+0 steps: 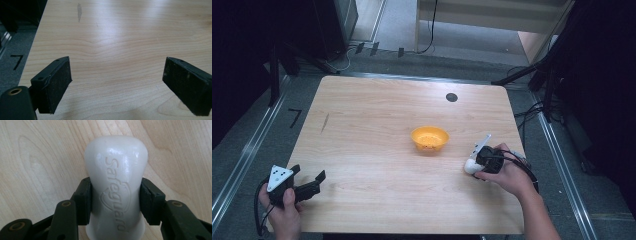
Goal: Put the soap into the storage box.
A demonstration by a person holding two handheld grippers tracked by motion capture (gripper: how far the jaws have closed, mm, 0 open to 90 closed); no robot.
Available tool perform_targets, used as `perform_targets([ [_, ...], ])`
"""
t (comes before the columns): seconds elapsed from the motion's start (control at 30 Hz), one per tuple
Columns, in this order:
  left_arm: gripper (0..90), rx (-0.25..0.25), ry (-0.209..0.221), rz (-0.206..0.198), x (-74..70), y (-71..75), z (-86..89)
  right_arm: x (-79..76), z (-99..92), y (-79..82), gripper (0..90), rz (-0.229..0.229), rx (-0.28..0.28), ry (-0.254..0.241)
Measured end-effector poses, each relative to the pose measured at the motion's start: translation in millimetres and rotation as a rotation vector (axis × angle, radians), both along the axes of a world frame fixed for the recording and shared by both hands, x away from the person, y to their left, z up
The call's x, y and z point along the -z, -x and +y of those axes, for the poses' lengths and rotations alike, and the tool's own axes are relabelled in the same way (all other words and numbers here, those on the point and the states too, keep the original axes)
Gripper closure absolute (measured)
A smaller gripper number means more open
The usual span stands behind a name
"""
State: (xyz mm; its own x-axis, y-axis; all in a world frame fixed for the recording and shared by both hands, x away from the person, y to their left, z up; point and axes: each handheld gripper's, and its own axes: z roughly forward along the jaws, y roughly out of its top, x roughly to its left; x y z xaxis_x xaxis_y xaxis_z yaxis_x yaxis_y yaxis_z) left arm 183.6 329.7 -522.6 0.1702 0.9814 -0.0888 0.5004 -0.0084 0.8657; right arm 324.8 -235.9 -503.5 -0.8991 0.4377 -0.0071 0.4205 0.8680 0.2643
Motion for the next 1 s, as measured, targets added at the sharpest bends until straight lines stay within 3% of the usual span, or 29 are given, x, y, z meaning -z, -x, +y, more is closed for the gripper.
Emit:
perform_targets([
  [0.17,8.9,-0.003,0.0,-0.003,0.0,0.3,0.0,-13.8,2.0,0.0,51.2,-0.022,-0.017,-0.017],
  [0.4,8.9,-0.004,0.007,-0.003,-0.1,0.5,0.9,-28.3,7.0,-3.6,51.1,-0.038,-0.037,-0.005],
  [0.83,8.9,-0.004,0.007,-0.003,-0.1,0.5,1.0,-48.9,25.8,-17.1,51.1,-0.089,-0.094,0.012],
  [1.0,8.9,-0.005,0.01,-0.004,-0.1,0.5,0.9,-54.2,32.3,-21.2,51.1,-0.086,-0.103,0.009],
])
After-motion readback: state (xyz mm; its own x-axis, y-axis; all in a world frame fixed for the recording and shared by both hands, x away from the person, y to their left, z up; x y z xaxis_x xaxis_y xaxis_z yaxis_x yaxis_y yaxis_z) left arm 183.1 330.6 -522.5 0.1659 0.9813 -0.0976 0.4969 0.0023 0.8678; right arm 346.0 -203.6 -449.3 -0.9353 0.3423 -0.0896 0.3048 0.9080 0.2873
